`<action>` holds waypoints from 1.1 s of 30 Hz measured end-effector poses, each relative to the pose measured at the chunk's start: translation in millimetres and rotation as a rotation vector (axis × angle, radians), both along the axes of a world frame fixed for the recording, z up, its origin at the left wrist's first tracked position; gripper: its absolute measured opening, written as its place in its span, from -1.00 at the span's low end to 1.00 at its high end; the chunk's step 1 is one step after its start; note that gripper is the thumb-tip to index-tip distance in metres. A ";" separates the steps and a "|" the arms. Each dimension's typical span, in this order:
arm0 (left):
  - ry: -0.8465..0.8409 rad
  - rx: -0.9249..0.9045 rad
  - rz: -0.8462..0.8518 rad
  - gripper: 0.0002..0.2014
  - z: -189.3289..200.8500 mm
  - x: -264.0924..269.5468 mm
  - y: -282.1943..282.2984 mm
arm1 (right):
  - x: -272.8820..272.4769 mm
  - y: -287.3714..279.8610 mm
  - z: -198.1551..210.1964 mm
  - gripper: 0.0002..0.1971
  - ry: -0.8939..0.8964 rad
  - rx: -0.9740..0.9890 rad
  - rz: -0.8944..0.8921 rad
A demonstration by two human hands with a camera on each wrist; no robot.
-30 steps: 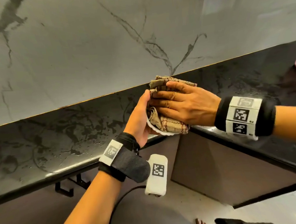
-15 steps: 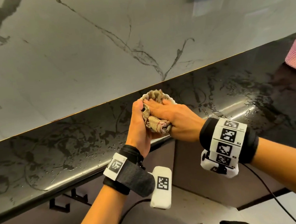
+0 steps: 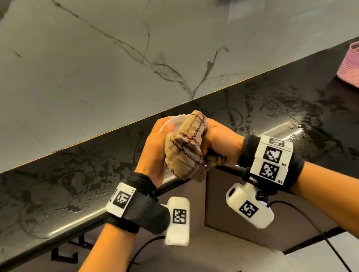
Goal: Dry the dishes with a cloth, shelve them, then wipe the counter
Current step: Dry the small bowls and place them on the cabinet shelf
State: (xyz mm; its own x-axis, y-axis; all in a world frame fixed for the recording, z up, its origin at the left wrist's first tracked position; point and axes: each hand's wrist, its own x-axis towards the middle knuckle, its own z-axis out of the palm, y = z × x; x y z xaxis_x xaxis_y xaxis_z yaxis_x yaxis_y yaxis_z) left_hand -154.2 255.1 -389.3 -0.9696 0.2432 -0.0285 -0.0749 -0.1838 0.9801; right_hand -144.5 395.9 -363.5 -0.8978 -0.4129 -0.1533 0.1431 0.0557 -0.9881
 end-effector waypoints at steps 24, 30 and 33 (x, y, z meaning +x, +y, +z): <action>-0.382 0.010 0.025 -0.64 25.5 10.0 29.9 | 6.3 66.7 -49.7 -0.67 0.887 0.280 -0.163; 0.367 -0.408 0.072 -0.36 27.8 6.0 17.6 | 5.5 69.6 -28.1 -0.66 0.426 -0.175 -0.152; 0.400 -0.439 -0.042 -0.28 23.0 5.9 4.8 | 2.6 70.0 -20.6 -0.75 0.304 -0.308 -0.202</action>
